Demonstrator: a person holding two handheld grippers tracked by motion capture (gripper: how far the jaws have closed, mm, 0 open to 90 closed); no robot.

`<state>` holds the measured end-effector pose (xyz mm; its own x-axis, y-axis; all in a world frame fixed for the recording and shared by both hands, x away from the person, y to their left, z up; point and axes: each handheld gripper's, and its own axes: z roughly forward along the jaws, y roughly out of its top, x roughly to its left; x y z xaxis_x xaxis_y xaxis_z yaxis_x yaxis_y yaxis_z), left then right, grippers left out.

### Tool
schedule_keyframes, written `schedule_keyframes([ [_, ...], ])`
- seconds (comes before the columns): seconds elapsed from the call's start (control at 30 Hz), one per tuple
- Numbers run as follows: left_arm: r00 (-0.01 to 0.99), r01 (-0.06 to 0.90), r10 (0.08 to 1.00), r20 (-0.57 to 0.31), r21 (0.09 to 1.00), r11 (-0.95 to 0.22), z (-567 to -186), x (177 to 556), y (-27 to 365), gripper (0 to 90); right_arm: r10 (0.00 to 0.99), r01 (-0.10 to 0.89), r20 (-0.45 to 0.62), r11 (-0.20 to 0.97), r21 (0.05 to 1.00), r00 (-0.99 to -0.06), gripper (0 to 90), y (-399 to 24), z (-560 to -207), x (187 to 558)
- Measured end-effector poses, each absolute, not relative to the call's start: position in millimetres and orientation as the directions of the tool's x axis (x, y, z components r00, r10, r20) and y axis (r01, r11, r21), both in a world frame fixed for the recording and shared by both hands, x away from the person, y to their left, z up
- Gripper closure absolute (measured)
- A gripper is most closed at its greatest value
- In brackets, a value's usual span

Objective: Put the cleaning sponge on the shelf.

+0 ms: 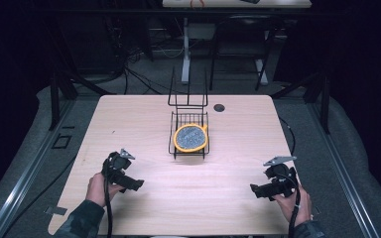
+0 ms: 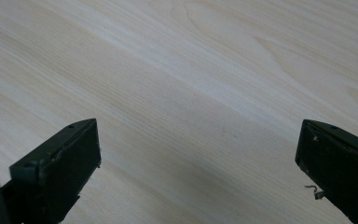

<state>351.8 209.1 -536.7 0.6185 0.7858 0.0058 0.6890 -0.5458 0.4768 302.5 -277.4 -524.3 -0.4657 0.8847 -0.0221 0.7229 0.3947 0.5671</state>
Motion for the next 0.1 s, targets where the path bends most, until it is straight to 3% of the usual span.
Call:
schedule_keyframes([
  [0.1, 0.62, 0.689, 0.784, 0.005, 0.474, -0.548, -536.9, 352.4, 208.9, 0.1, 0.881, 0.735, -0.028, 0.412, 0.539, -0.473, 0.0, -277.6, -528.9, 306.1],
])
